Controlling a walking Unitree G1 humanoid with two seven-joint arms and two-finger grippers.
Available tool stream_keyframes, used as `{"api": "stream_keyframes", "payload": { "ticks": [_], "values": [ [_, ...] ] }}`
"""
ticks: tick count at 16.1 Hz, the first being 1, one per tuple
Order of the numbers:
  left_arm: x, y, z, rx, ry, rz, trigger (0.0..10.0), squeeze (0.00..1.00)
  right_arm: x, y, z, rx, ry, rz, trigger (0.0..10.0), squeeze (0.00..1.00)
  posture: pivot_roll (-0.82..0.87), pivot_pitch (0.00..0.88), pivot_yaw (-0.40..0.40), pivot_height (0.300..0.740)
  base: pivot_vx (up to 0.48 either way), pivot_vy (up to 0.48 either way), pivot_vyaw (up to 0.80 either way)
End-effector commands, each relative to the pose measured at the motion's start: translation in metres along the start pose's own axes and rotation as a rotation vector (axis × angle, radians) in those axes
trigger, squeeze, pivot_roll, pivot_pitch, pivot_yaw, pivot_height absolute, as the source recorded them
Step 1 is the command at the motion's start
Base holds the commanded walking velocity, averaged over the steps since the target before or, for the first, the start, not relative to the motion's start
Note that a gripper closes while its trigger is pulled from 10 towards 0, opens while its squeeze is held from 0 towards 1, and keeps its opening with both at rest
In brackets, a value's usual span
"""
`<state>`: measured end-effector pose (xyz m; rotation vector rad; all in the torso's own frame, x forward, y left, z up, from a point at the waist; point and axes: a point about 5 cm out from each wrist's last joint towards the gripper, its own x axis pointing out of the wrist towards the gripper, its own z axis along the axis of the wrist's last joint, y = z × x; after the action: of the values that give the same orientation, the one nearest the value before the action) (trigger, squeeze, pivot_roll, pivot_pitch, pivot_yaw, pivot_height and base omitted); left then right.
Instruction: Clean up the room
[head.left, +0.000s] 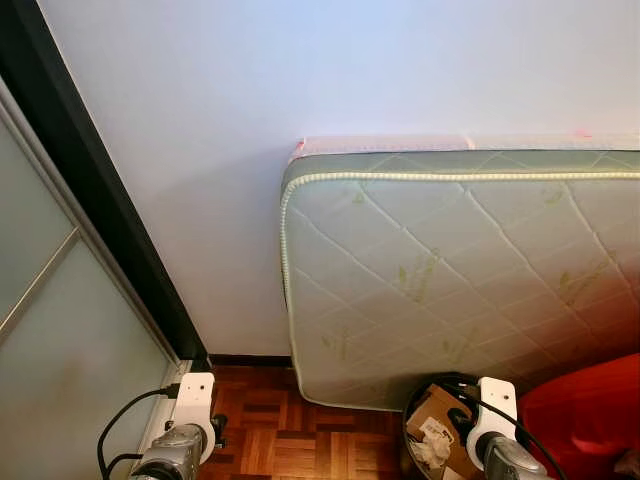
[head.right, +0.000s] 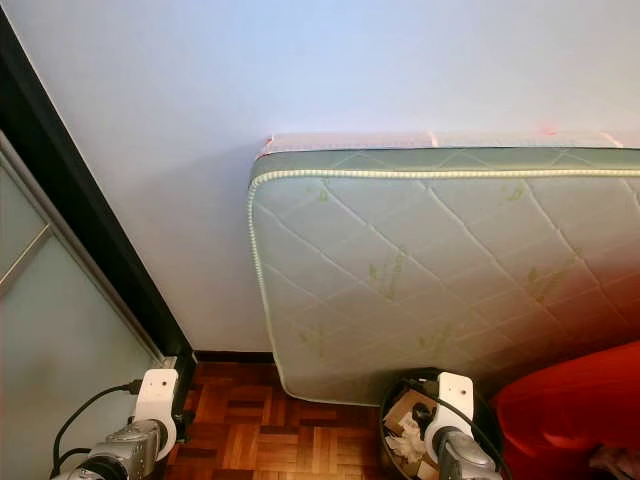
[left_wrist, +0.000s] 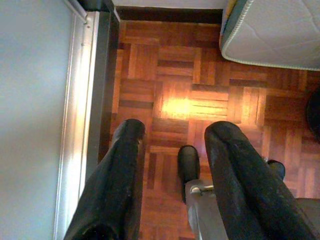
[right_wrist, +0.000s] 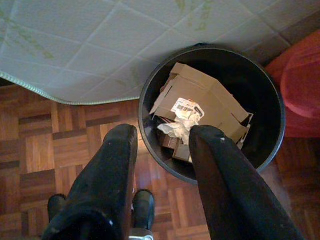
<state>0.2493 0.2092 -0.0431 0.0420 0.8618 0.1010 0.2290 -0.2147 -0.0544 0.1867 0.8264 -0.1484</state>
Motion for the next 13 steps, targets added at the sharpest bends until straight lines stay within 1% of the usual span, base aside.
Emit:
{"api": "stream_keyframes", "payload": {
  "ticks": [1,3,13],
  "values": [
    [-0.0001,0.0015,-0.0019,-0.002,0.011,0.009,10.0,0.00,0.0004,0.0005,0.0024,-0.007,0.000,0.002,10.0,0.00,0.05,0.000,-0.014,0.740,0.000,0.000,0.00],
    [-0.0001,0.0014,-0.0016,0.002,0.010,0.008,10.0,0.00,0.0005,0.0005,0.0025,-0.008,0.001,0.004,10.0,0.00,0.05,0.000,-0.014,0.740,0.000,0.000,0.00],
    [-0.0001,0.0015,-0.0011,0.009,0.008,0.009,10.0,0.00,0.0005,0.0005,0.0025,-0.008,0.004,0.005,10.0,0.00,0.05,0.000,-0.014,0.740,-0.279,0.000,0.00]
  ]
}}
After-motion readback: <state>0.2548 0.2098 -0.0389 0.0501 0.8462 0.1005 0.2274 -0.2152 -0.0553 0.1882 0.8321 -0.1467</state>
